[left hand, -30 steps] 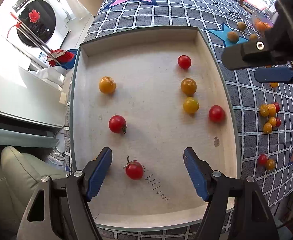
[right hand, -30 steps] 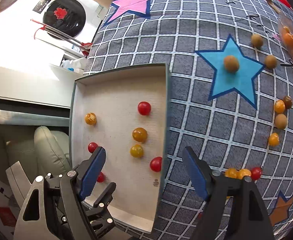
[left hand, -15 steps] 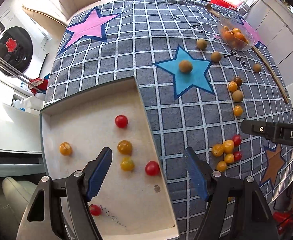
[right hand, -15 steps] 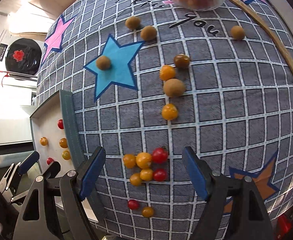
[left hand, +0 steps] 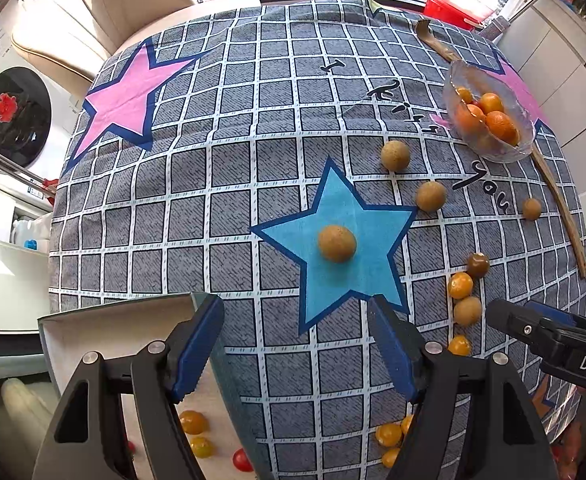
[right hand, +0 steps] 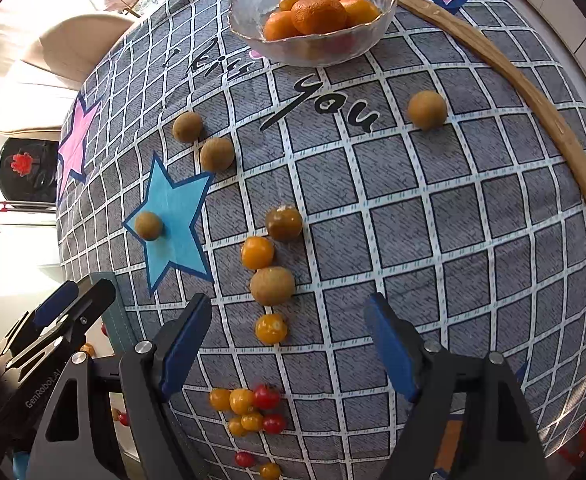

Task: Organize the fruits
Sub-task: 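Move both tools back from the tray toward the fruits on the cloth, then grasp a brown longan with the left tool while the right tool grasps an orange kumquat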

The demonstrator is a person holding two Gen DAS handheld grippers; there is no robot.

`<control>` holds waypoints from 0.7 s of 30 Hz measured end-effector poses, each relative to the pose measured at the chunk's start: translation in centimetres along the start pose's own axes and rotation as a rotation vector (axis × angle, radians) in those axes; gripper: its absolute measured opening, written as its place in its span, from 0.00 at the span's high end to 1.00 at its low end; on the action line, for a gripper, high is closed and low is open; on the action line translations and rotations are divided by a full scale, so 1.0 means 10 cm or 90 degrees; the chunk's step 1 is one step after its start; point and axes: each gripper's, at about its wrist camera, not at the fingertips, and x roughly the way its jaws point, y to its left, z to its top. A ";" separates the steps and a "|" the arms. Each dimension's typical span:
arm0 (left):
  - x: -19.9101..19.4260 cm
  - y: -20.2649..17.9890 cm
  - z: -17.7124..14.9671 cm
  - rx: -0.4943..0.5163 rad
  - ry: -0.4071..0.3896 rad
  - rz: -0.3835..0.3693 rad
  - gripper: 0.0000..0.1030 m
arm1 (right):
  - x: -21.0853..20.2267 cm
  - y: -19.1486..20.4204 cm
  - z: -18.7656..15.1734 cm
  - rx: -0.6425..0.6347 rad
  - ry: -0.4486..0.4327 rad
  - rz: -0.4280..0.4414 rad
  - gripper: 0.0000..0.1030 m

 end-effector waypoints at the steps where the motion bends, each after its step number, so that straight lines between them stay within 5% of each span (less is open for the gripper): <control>1: 0.06 -0.01 0.03 0.000 0.003 0.003 0.27 | 0.01 -0.01 0.04 -0.003 -0.004 -0.004 0.21; 15: 0.56 -0.11 0.39 0.008 0.019 0.036 0.27 | 0.26 -0.04 0.31 0.017 -0.008 0.017 0.39; 21: 0.63 -0.15 0.41 0.015 0.017 0.050 0.27 | 0.32 0.13 0.29 -0.020 -0.004 -0.007 0.57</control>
